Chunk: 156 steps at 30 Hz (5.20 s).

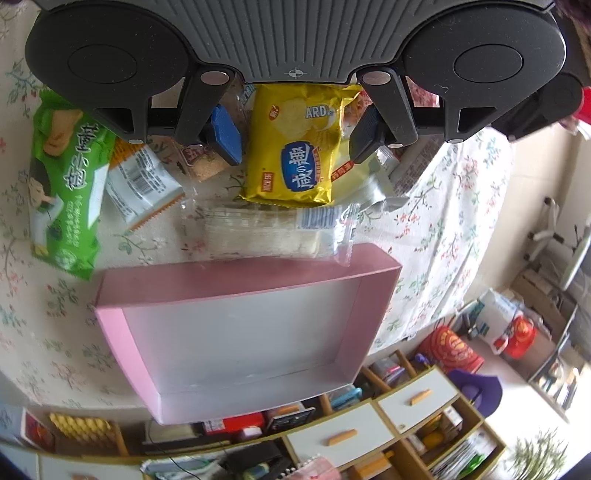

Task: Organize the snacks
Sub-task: 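Grasp the yellow chip bag with the right tool while the left tool reaches toward the pink candy packet, then grasp the pink candy packet with the left tool while the right tool holds the yellow bag, then carry both packets into the pink box and open both tools to release them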

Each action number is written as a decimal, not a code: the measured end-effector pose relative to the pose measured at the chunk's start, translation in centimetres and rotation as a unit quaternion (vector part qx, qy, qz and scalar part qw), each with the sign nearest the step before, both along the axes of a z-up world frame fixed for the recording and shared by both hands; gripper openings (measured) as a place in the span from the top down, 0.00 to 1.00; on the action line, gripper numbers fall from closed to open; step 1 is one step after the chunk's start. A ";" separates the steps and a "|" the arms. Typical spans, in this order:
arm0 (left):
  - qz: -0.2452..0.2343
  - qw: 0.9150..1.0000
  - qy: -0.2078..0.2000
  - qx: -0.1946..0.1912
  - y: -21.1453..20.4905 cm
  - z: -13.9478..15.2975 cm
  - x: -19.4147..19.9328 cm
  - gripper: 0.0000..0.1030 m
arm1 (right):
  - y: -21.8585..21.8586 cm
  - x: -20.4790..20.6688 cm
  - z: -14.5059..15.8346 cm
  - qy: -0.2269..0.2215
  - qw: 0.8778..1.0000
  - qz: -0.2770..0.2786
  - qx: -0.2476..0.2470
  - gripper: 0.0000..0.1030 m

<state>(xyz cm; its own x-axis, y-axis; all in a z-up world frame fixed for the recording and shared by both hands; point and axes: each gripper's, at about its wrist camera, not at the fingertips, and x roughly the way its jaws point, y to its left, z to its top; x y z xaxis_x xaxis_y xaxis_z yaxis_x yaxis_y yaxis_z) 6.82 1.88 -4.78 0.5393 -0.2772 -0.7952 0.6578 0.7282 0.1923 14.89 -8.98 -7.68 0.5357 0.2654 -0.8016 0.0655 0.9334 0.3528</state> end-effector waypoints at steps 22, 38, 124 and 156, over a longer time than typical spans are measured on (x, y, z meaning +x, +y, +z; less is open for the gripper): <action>-0.020 0.999 -0.031 0.031 -1.3 -0.3 0.3 0.34 | -1.8 -1.3 1.5 0.001 1.000 -0.022 0.017 0.53; -0.055 0.998 0.013 0.021 -0.6 0.6 -0.9 0.55 | -2.7 -2.7 1.8 0.001 1.000 -0.011 0.002 0.53; 0.215 0.958 -0.028 -0.188 -2.0 1.6 12.7 0.71 | -9.1 7.8 1.2 -0.111 0.990 -0.090 0.016 0.53; 0.233 0.958 -0.008 -0.165 -2.5 0.6 13.7 0.54 | -9.9 7.7 1.1 -0.117 0.986 -0.115 0.015 0.38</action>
